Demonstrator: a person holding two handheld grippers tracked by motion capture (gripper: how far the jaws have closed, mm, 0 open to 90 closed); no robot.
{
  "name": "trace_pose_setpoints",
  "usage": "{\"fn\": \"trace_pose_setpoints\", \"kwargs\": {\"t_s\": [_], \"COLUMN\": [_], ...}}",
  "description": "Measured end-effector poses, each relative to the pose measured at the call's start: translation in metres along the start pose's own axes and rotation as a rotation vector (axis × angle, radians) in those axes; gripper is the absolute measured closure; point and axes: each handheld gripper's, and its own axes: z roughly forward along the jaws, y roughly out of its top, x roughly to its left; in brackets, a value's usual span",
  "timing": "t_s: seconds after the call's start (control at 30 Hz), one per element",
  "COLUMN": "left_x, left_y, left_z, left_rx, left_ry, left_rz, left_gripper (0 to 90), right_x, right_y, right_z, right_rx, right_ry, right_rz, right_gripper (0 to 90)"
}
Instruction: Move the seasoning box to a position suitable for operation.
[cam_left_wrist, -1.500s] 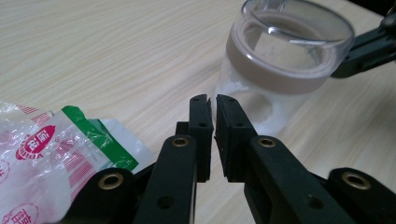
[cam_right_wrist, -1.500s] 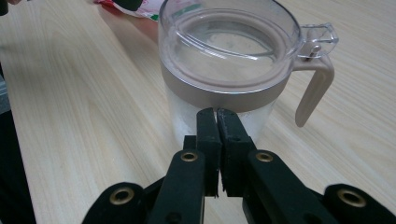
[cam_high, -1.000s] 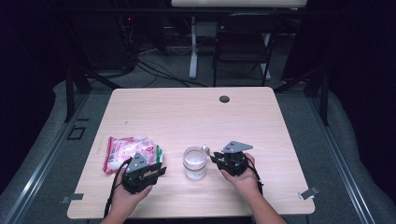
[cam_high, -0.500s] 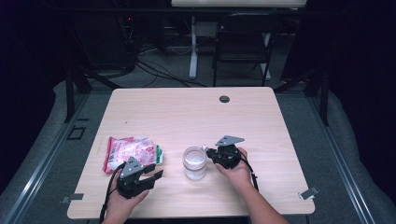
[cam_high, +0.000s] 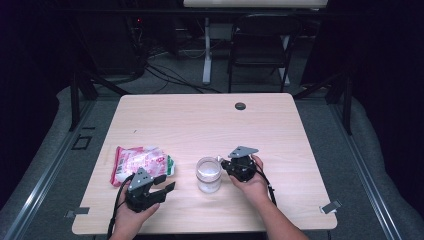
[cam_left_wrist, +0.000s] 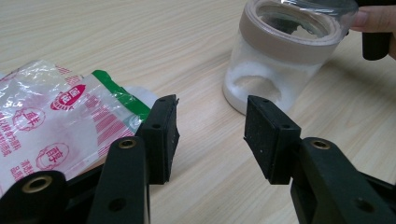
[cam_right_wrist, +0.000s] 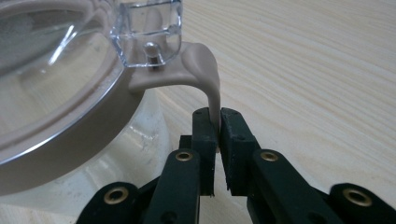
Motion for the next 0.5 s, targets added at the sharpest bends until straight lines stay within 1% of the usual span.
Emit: {"fn": "trace_pose_setpoints", "kwargs": {"t_s": [0.1,0.2,0.23,0.3,0.33,0.37,0.4,0.47,0.5], "left_x": [-0.001,-0.002,-0.003,-0.004,-0.004,-0.006,-0.007,-0.008,-0.009], "left_y": [0.001,0.003,0.003,0.004,0.005,0.005,0.006,0.008,0.009], "left_z": [0.002,0.006,0.007,0.009,0.010,0.012,0.014,0.017,0.019], "left_rx": [-0.002,0.001,-0.001,-0.006,-0.001,-0.011,-0.009,-0.012,-0.010], "left_ry": [-0.010,-0.023,-0.025,-0.031,-0.036,-0.039,-0.044,-0.049,-0.057], "left_rz": [0.004,0.011,0.011,0.021,0.027,0.031,0.038,0.048,0.054], "left_gripper": [53.8,53.5,53.0,51.7,50.9,50.6,49.9,49.2,48.9], "right_x": [0.001,0.003,0.005,0.006,0.008,0.010,0.012,0.014,0.016], "right_y": [0.000,-0.002,-0.003,-0.004,-0.005,-0.006,-0.008,-0.010,-0.012], "right_z": [-0.003,-0.006,-0.007,-0.009,-0.011,-0.013,-0.015,-0.019,-0.021], "right_rx": [0.014,0.016,0.021,0.022,0.028,0.031,0.032,0.035,0.029], "right_ry": [-0.009,-0.024,-0.037,-0.048,-0.058,-0.069,-0.084,-0.093,-0.095], "right_rz": [-0.004,-0.007,-0.007,-0.009,-0.012,-0.017,-0.020,-0.008,0.006], "right_gripper": [85.0,85.3,85.4,85.5,85.6,85.7,85.6,85.3,85.1]}}
